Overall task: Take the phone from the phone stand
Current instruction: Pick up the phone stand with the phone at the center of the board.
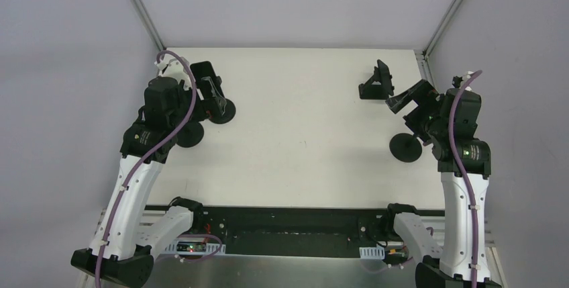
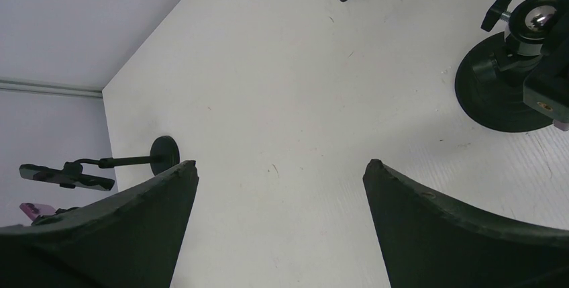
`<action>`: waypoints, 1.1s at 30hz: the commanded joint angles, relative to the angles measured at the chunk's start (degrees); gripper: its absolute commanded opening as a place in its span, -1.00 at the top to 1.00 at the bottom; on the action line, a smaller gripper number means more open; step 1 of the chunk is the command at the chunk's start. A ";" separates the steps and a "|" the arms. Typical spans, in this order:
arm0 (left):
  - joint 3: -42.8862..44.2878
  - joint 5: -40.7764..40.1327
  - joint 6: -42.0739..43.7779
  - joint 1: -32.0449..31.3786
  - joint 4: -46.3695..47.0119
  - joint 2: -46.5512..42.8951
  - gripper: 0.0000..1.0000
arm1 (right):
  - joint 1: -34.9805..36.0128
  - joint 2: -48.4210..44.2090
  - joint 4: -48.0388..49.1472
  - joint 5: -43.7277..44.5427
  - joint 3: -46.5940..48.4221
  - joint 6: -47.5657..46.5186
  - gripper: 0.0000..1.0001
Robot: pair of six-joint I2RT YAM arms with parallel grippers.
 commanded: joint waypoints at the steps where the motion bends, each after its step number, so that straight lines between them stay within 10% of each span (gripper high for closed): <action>1: -0.07 -3.64 -1.49 0.27 -0.26 -0.49 -0.99 | -0.27 0.26 0.50 -0.26 1.61 1.14 -0.98; 12: 3.71 0.75 -2.41 3.02 -0.96 0.85 -0.99 | -0.27 1.88 -0.04 -0.85 1.21 2.34 -0.98; 20: 8.30 22.45 -9.90 28.71 -1.32 4.67 -0.99 | -0.27 2.97 -1.43 -1.11 2.48 1.82 -0.98; 33: 11.58 26.12 -11.15 45.61 -1.23 12.57 -0.99 | -0.27 3.38 -2.27 -8.48 2.05 5.03 -0.98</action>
